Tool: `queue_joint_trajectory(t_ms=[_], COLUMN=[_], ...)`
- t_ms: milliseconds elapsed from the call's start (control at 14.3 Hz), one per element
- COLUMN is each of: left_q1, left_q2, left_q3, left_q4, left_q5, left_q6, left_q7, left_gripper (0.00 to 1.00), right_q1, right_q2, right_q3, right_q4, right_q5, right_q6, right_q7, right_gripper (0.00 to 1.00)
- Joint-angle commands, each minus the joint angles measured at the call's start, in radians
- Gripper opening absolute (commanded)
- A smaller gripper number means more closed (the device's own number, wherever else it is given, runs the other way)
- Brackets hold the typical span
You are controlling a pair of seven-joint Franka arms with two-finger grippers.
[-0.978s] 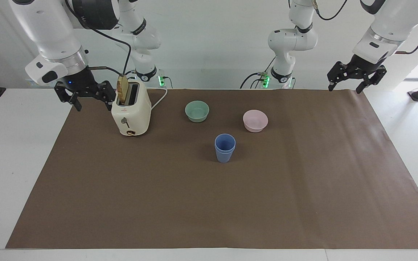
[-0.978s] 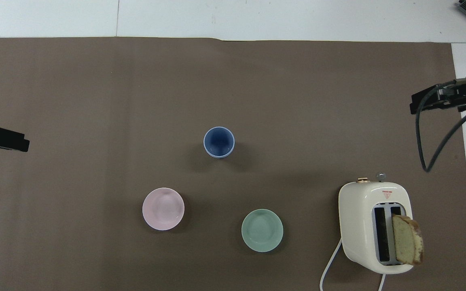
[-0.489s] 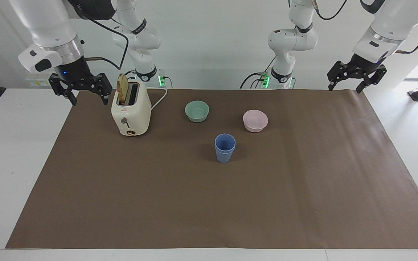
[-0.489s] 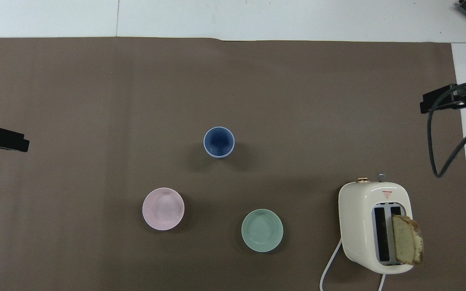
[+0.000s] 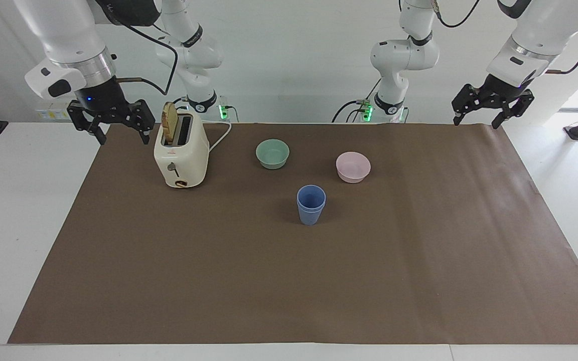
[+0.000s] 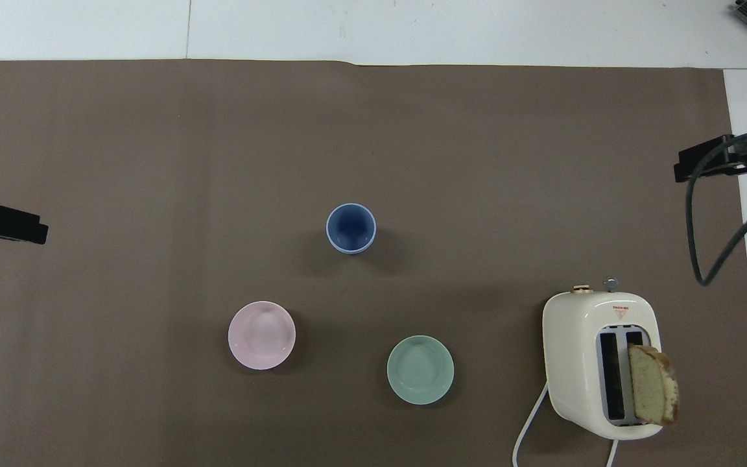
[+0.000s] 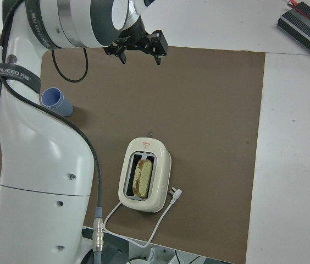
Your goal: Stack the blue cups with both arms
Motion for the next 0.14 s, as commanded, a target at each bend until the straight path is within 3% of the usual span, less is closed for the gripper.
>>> queue_joint_trajectory(t_ms=[0,70], left_q1=[-0.002,-0.002], left_q2=[-0.022,-0.022], left_q3=[0.002,0.002], left_q4=[-0.021,-0.021], left_q5=[0.000,0.000], left_q6=[0.001,0.001], left_q7=[0.005,0.005], left_gripper=[1.00,1.00], right_q1=[-0.010,-0.008], right_q2=[-0.013,-0.015], right_q3=[0.002,0.002], right_q4=[-0.013,-0.014], right_q5=[0.012,0.012], right_q6=[0.000,0.000], right_q7=[-0.014,-0.013], right_gripper=[1.00,1.00])
